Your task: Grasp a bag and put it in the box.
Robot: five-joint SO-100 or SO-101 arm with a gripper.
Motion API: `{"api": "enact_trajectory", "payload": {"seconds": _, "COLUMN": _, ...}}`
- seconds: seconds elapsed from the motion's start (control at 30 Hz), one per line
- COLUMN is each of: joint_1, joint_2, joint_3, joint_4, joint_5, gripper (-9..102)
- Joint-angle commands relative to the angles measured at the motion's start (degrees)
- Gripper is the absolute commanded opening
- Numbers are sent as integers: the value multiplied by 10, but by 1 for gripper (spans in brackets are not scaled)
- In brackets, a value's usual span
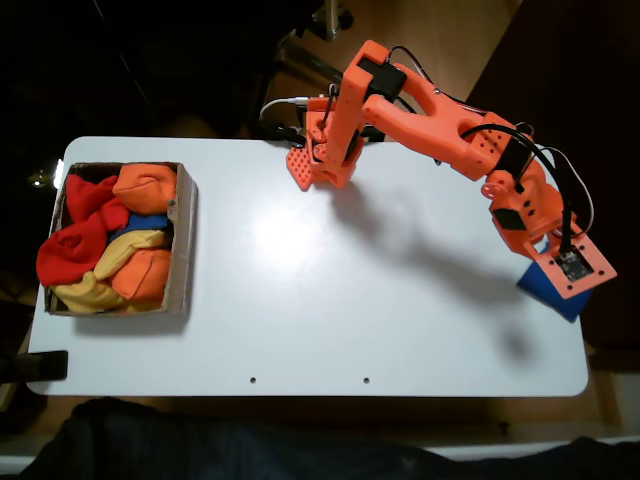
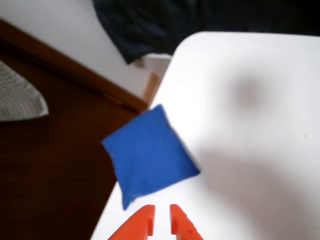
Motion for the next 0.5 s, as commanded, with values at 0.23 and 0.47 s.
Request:
{"api": "enact_trajectory", "payload": {"seconds": 0.23, "joint_1": -24, "joint_2": 1, "joint_3": 17, "joint_4": -31, "joint_5": -49, "gripper": 4}}
{"api": "enact_trajectory", "payload": {"seconds": 0.47, "joint_1": -37, "joint_2": -10, "joint_3": 18, "joint_4": -33, "joint_5": -72, "gripper": 4}}
